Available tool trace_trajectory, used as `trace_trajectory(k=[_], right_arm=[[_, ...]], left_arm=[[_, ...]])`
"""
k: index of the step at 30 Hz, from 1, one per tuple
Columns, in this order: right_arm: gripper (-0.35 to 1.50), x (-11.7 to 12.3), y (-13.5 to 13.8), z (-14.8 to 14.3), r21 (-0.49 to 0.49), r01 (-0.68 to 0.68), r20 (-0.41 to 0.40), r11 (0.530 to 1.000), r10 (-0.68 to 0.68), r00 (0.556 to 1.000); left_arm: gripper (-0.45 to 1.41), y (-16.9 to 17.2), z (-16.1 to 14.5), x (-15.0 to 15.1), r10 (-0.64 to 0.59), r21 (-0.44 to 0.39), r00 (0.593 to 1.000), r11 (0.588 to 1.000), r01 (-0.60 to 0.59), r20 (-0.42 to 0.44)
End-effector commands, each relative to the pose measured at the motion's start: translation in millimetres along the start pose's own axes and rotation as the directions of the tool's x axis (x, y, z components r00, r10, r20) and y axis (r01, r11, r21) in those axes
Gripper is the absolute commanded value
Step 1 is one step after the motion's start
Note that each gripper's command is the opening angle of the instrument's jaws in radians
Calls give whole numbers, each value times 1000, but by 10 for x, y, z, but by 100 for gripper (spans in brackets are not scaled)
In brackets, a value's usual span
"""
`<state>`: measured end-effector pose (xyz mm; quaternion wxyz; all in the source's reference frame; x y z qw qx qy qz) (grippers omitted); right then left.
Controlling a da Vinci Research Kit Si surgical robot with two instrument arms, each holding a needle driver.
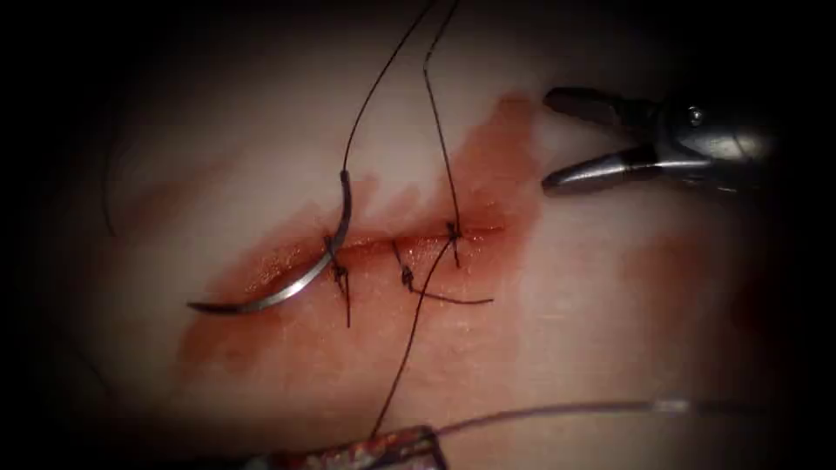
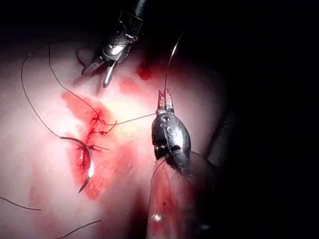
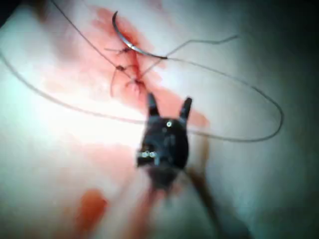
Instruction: Wound Closure
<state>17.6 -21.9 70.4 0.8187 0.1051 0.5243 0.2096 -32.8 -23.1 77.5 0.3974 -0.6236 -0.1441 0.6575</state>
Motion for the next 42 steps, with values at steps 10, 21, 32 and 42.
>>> trace_trajectory(k=[10,21,32,42], right_arm=[[120,5,-48,-20,-91,-114,-47,989,110,993],[-35,55,-94,2,-36,-102,-151,994,96,984],[-35,58,-87,61,-78,-50,-153,996,37,988],[-35,43,-100,112,-47,-17,-154,999,10,988]], left_arm=[[-45,-17,35,58,27,-25,1000,999,-27,-10],[-45,-47,45,55,38,-40,999,998,-39,-11],[-45,-68,45,33,20,-48,1000,999,-21,-8],[-45,-85,55,37,3,-53,1000,999,-3,-8]])
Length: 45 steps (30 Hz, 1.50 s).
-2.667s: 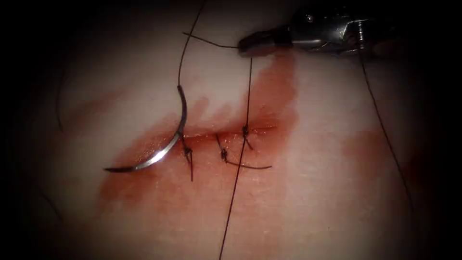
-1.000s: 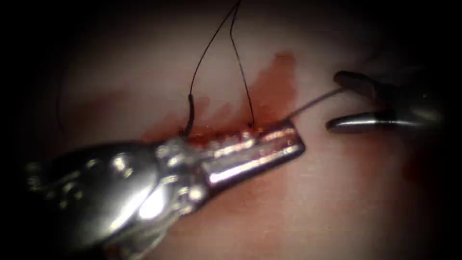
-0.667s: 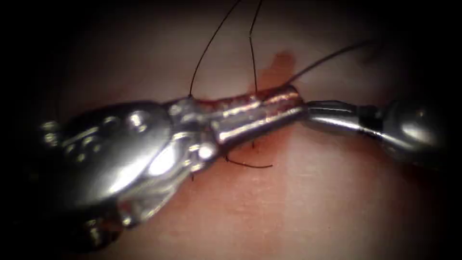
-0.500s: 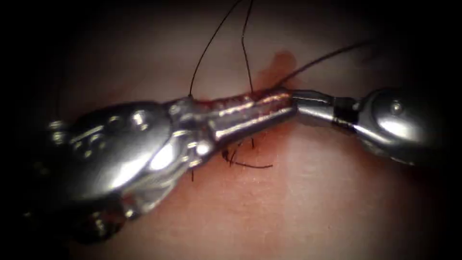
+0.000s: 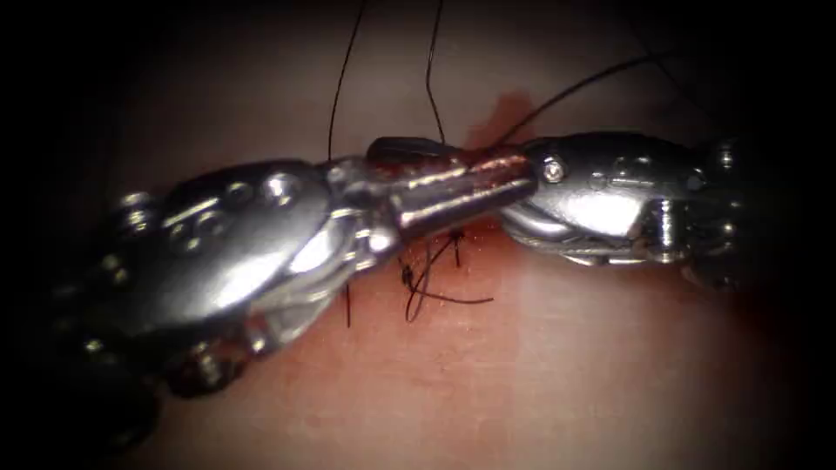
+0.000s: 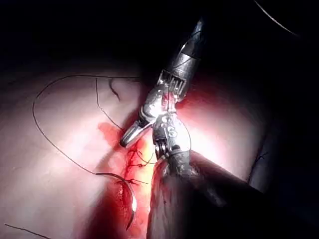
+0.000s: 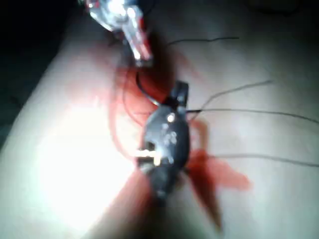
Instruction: Wound Closure
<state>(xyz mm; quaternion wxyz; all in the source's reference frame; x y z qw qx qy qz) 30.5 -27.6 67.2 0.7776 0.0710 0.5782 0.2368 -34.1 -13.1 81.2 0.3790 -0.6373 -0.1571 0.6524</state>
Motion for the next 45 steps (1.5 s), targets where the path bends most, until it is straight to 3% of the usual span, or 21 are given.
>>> trace_trajectory(k=[1,7,16,27,35,45], right_arm=[[-35,-8,-10,15,13,4,-6,1000,-4,1000],[-35,-16,-22,35,80,24,-34,997,-22,999],[-35,-15,-39,34,177,45,-78,983,-31,996],[-35,-13,-50,38,305,-13,-195,952,75,978],[-35,-17,-44,21,343,-133,-317,930,248,915],[-35,-32,-39,13,321,-205,-341,925,315,886]], left_arm=[[-45,-3,6,-6,-5,-1,1000,1000,5,1],[-45,-28,10,-8,-27,-9,999,1000,28,29],[-45,-73,2,-19,-39,-42,996,998,43,83],[-45,-98,0,-50,-77,-69,991,994,85,107],[-45,-117,-13,-61,-82,-95,996,992,86,44],[-45,-116,-13,-80,-105,-125,992,988,95,-69]])
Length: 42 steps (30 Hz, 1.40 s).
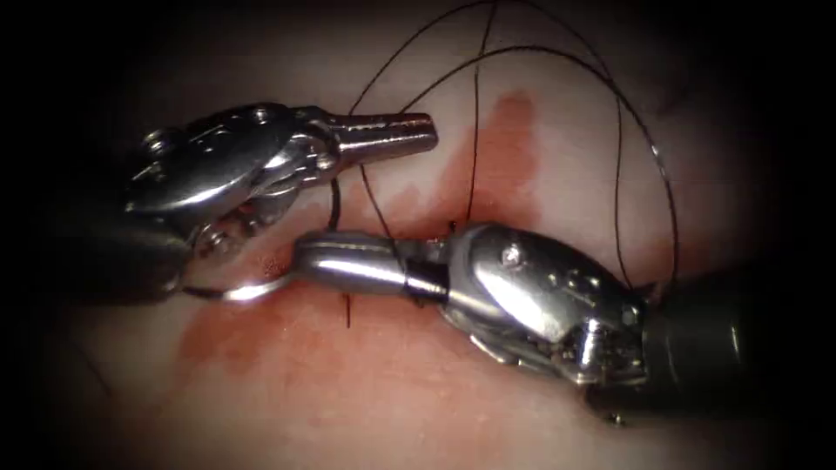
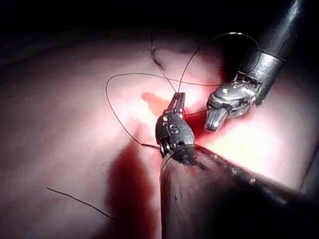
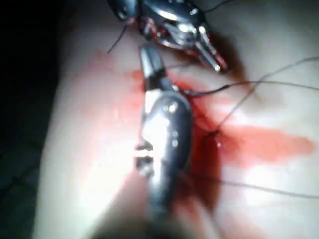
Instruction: Wound Closure
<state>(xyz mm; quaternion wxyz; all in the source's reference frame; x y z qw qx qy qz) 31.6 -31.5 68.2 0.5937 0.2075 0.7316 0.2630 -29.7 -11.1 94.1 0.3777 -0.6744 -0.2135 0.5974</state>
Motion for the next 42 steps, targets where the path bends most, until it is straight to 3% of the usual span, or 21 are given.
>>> trace_trajectory(k=[1,7,11,24,36,39,42], right_arm=[[-35,-11,-1,2,-6,-16,-16,1000,15,1000],[-35,-8,3,-6,-35,-54,-89,998,51,995],[-35,-7,6,-18,-78,-69,-96,995,61,993],[-35,2,31,-71,-212,-109,-115,971,86,990],[-35,-2,21,-53,-230,-151,-159,961,116,980],[-35,2,19,-56,-217,-145,-152,965,114,982],[-35,1,21,-65,-238,-102,-94,966,82,992]], left_arm=[[-45,-1,4,-11,-2,-2,1000,1000,2,-15],[-45,-2,4,-35,8,4,998,1000,-8,-68],[-45,1,-1,-48,7,10,995,1000,-6,-104],[-45,10,-11,-45,-11,17,984,1000,14,-180],[-45,22,14,-64,-5,16,984,1000,8,-180],[-45,19,9,-55,-13,8,984,1000,15,-177],[-45,16,-5,-42,-26,9,984,1000,28,-179]])
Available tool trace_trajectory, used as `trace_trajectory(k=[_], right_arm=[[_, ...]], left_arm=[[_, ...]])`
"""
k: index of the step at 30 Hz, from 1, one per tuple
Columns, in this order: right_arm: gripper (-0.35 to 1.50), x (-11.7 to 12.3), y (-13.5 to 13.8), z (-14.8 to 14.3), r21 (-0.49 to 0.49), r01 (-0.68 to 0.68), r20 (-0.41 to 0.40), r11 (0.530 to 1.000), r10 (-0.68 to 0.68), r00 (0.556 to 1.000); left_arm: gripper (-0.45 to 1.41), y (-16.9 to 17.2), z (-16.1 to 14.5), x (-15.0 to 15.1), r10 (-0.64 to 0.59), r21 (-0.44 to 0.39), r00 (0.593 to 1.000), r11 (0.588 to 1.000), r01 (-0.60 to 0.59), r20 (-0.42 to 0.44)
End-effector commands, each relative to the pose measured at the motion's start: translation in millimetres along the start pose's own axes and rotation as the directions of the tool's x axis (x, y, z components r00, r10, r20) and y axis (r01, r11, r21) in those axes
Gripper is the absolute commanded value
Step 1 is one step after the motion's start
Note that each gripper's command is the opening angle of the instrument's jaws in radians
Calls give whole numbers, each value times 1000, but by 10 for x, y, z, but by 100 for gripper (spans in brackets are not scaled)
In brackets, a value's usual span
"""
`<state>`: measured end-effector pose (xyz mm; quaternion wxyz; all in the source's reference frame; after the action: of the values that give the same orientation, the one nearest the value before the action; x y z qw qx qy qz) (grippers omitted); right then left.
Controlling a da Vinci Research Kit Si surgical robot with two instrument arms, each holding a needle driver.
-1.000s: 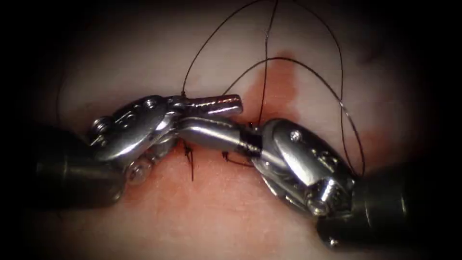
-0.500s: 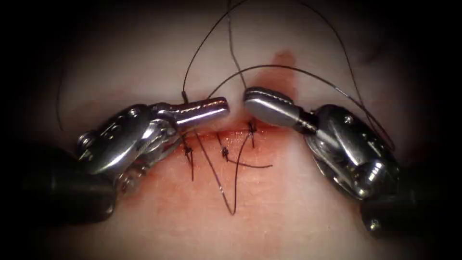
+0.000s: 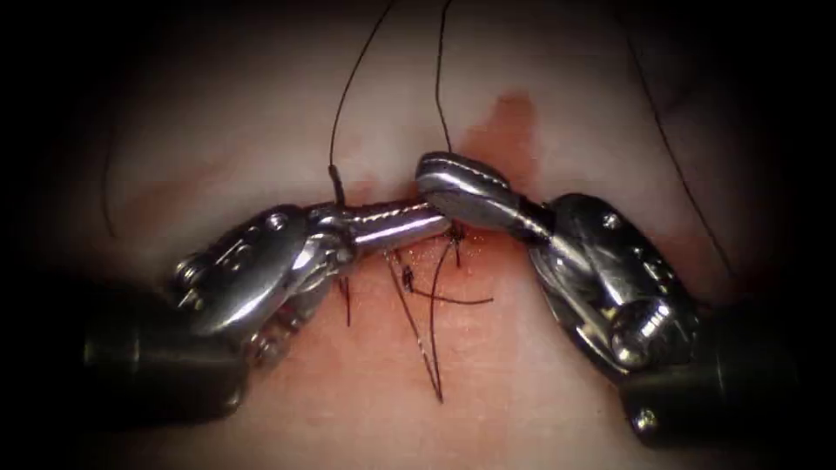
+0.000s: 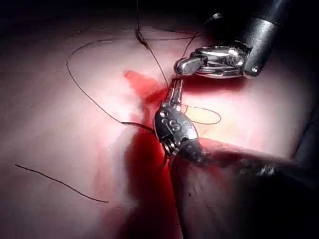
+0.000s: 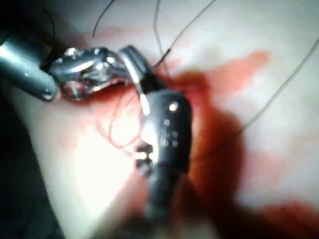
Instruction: Wound Closure
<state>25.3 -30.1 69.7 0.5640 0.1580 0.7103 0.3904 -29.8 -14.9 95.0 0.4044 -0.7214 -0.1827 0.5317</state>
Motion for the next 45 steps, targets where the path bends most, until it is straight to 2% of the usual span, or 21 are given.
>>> trace_trajectory(k=[1,4,9,12,16,19,25,30,39,45], right_arm=[[-35,-11,5,-6,-3,21,27,1000,-21,999],[-35,-19,9,-8,-10,30,53,1000,-29,998],[-35,-14,11,-7,-13,51,59,999,-50,997],[-35,-17,8,-6,-29,97,115,995,-93,989],[-35,-34,4,2,-29,115,158,993,-109,981],[-35,-48,-2,18,1,133,196,991,-131,972],[-35,-52,-19,34,84,133,224,988,-149,963],[-35,-58,-36,46,163,139,281,977,-181,943],[-35,-45,-42,52,250,102,304,963,-178,936],[-35,-42,-41,51,264,101,252,959,-170,953]], left_arm=[[-45,-1,0,-4,-10,7,1000,1000,10,-2],[-45,2,-3,7,-20,6,1000,1000,20,-1],[-45,11,5,11,-21,14,1000,1000,21,-5],[-45,15,9,12,-24,10,1000,1000,24,-4],[-45,21,14,19,-26,3,1000,1000,26,-2],[-45,21,19,23,-25,-3,1000,1000,25,0],[-45,8,28,25,-17,-8,999,1000,17,27],[-45,-9,42,27,-8,-16,999,1000,9,48],[-45,-21,43,10,10,-37,996,999,-7,89],[-45,-33,40,-7,29,-46,995,999,-25,93]])
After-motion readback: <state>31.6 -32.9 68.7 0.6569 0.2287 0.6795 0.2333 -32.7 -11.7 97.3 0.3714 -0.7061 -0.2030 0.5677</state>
